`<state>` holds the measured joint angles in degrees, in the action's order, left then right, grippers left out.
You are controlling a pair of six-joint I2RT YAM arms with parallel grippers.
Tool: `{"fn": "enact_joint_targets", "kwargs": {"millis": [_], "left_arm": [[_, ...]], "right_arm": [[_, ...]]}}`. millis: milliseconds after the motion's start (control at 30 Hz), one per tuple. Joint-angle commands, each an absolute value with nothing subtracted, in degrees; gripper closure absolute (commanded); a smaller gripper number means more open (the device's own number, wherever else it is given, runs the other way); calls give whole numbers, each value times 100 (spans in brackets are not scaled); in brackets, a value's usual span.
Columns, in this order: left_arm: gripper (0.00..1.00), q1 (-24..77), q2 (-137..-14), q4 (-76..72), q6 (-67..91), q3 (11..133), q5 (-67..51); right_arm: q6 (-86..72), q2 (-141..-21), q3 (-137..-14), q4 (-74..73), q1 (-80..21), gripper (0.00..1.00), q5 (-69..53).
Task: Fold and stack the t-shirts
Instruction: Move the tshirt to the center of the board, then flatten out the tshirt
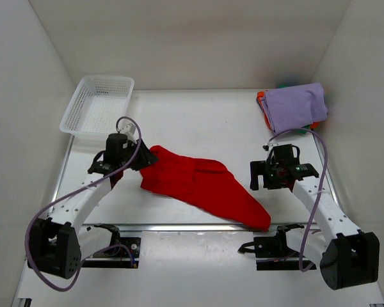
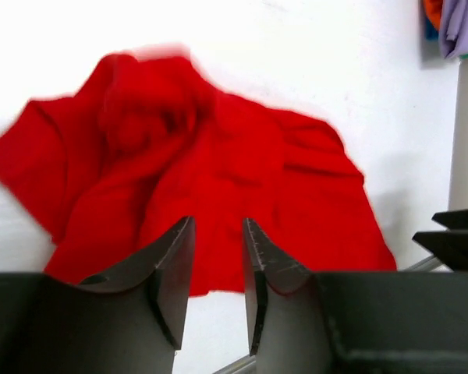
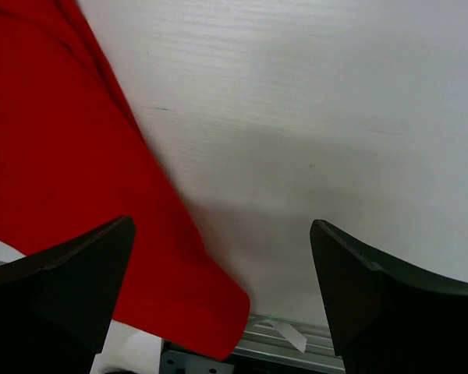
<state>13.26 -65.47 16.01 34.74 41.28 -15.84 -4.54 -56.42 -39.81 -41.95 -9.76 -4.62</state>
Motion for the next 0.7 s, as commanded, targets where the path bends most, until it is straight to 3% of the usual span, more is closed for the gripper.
{"fn": "enact_joint_targets", "kwargs": {"millis": [0,267,667], "left_arm": [[58,1441,-6154,1687,3428,3534,-1362],[48,1221,-4686,2090,3402,2742,-766],[48,1810,-5343,1530,3471,2268,-703]], "right_arm": [[-606,-5862,-4035,-4018,-950,8,-799],[-729,-6099,-3911,-3876,-1195,8,-826],[-773,-6056,-3841,-3797,-1081,8,-826]]}}
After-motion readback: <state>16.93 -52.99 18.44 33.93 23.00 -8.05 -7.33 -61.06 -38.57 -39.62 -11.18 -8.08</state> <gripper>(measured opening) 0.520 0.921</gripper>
